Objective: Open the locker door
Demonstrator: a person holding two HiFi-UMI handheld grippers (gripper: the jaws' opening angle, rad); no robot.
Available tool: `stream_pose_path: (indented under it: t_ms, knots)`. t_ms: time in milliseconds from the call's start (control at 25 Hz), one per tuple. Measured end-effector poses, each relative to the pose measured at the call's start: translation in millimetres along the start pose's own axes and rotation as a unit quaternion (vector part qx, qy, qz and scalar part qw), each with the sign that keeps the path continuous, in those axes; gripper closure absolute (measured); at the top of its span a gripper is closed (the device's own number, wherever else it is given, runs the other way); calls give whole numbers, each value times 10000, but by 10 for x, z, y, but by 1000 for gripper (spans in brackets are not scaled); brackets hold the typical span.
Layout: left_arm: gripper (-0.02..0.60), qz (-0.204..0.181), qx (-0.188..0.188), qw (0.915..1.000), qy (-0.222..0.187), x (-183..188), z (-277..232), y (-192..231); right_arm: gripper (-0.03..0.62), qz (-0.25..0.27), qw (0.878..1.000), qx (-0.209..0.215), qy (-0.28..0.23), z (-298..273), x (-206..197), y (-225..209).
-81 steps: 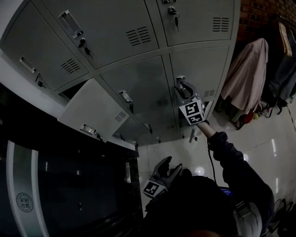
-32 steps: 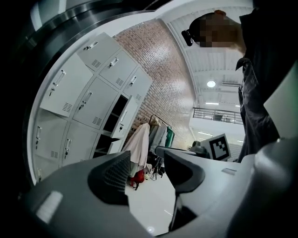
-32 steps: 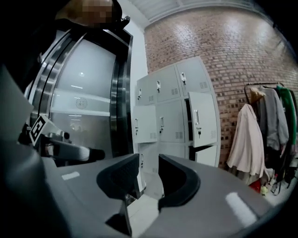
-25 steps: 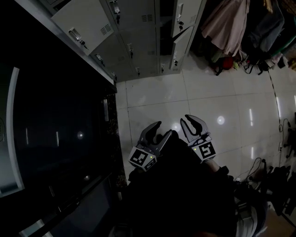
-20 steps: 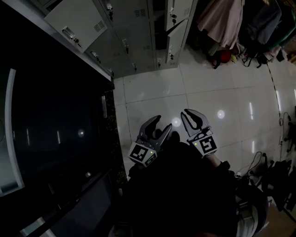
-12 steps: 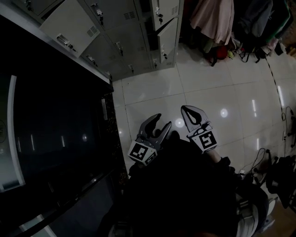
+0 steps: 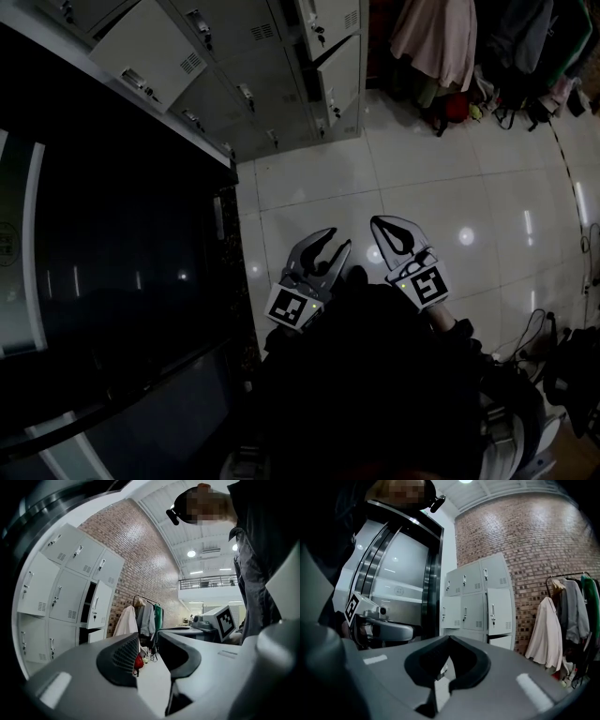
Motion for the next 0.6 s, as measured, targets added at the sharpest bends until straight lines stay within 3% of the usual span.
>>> stream_pose_path:
  t_ms: [160,280,600]
  knots:
    - [477,73,115,9998,142,-79,21,-88,592,-50,9999,148,-59,70,21,28]
    - [569,-52,238,9996,143,-90,36,-123,592,-80,9997,241,-57,101,39,52]
    - [577,-101,290,9994,175,-100,22,-192,592,-41,9993,351,-155,173,94,60]
Point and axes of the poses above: the fingertips, and each gripper's own axes: z backward along the fingers, y to its left, x out of its top, the point moved 7 cm from there along z, backward along the fingers, and after that the axes turned 11 degrees about -x, right-handed, at the moved point
